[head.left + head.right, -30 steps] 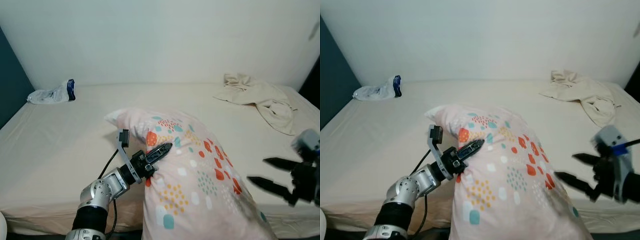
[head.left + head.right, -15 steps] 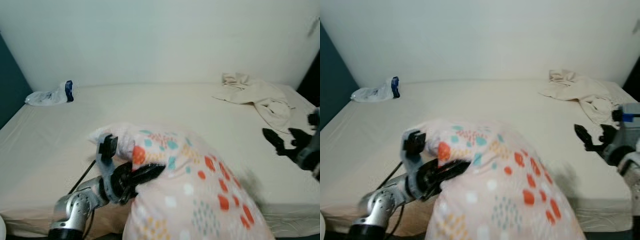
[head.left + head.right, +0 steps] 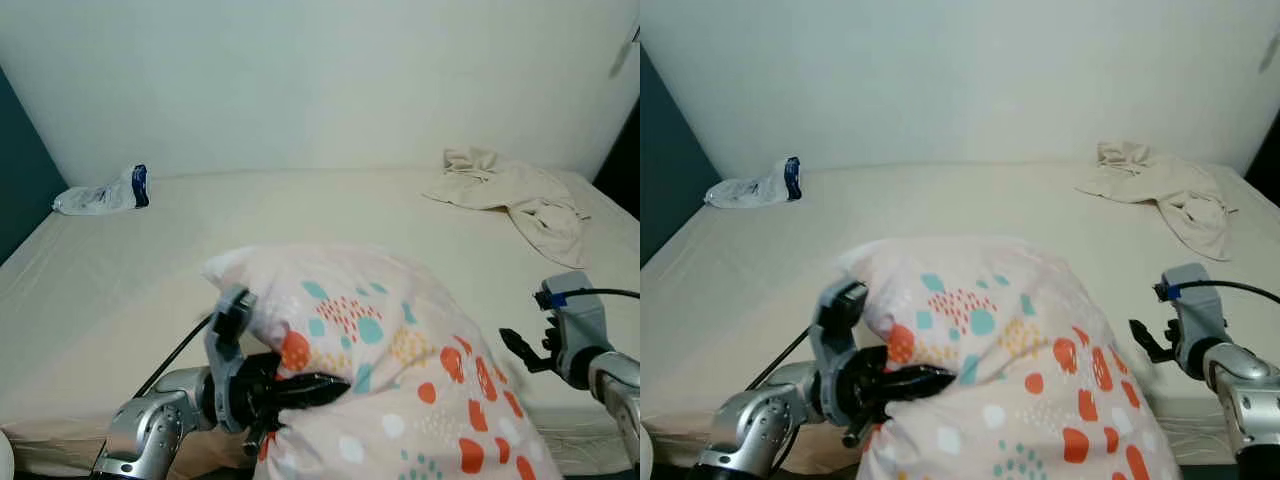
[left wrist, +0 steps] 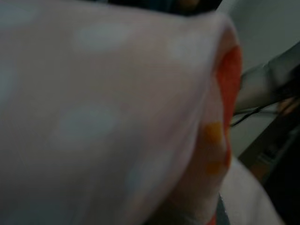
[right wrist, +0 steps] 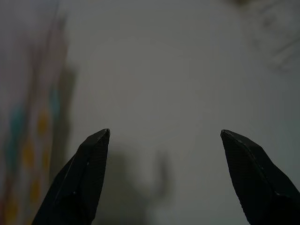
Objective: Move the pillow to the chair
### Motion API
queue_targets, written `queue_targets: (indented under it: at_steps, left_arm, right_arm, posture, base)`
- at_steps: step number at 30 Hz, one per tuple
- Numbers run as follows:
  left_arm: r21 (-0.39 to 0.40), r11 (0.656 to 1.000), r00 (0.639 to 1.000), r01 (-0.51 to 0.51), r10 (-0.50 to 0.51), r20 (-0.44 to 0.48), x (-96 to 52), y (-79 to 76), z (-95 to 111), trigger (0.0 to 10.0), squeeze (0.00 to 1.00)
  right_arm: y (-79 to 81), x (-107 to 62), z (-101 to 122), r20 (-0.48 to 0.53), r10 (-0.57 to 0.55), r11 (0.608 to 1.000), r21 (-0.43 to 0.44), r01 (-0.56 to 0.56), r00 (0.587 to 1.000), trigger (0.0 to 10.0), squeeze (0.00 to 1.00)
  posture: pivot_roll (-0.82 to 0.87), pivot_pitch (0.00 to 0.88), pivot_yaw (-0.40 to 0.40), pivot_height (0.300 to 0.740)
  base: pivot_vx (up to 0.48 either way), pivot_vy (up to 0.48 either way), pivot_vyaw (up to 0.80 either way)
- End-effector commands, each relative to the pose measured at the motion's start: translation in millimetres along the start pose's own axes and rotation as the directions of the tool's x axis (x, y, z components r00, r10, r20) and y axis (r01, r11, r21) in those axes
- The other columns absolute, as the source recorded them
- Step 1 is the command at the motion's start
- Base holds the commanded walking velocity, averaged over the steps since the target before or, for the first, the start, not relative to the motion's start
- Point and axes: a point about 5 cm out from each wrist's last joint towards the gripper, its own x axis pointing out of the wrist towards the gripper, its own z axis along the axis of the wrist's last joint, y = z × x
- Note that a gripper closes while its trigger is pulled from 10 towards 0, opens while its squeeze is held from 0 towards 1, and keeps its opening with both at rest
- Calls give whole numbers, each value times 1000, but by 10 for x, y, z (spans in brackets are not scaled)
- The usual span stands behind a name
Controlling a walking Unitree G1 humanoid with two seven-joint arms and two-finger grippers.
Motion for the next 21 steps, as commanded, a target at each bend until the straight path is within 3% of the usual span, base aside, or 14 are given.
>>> queue_targets:
  at_steps: [1,2,5,6,7,10,13,16,17,21]
  left_arm:
    - [5,1000,997,-13,13,-78,7,18,-86,0,0]
    - [11,999,994,-37,38,-105,-5,41,-117,0,0]
    - [29,992,977,-123,126,-174,-49,122,-214,0,0]
    - [29,992,977,-123,126,-174,-49,122,-214,0,0]
    - [47,985,962,-169,175,-210,-72,167,-273,0,0]
    - [47,981,953,-190,196,-233,-90,189,-317,0,0]
    - [47,978,935,-205,210,-284,-131,185,-413,0,0]
    - [65,970,918,-234,242,-315,-158,210,-466,0,0]
    - [75,965,908,-250,261,-327,-170,222,-480,0,0]
    - [104,951,884,-290,308,-353,-206,240,-509,0,0]
  right_arm:
    - [-39,22,118,82,-48,999,17,47,995,10000,0]
    - [-52,30,169,128,-74,996,52,67,989,10000,0]
    - [-89,38,351,297,-160,948,313,62,942,10000,0]
    - [-89,38,351,297,-160,948,313,62,942,10000,0]
    - [-97,43,386,341,-206,907,418,48,917,10000,0]
    - [-85,68,365,338,-232,877,479,46,912,10000,0]
    - [97,212,185,289,-263,773,634,22,921,10000,0]
    - [275,303,163,359,-229,625,767,-146,905,10000,0]
    - [341,334,161,377,-212,591,784,-188,902,10000,0]
    - [482,393,161,410,-178,537,802,-261,895,10000,0]
  posture:
    - [-100,0,21,583]
    - [-100,0,22,583]
    - [-100,0,22,583]
    - [-100,0,22,583]
    - [-99,0,23,583]
    - [-99,0,23,583]
    - [-94,0,27,583]
    - [-87,0,34,583]
    - [-78,0,40,583]
    - [-54,0,55,583]
  base:
    - [0,0,0]
    - [0,0,0]
    - [0,0,0]
    - [0,0,0]
    - [0,0,0]
    - [0,0,0]
    - [0,0,0]
    - [0,0,0]
    - [0,0,0]
    - [0,0,0]
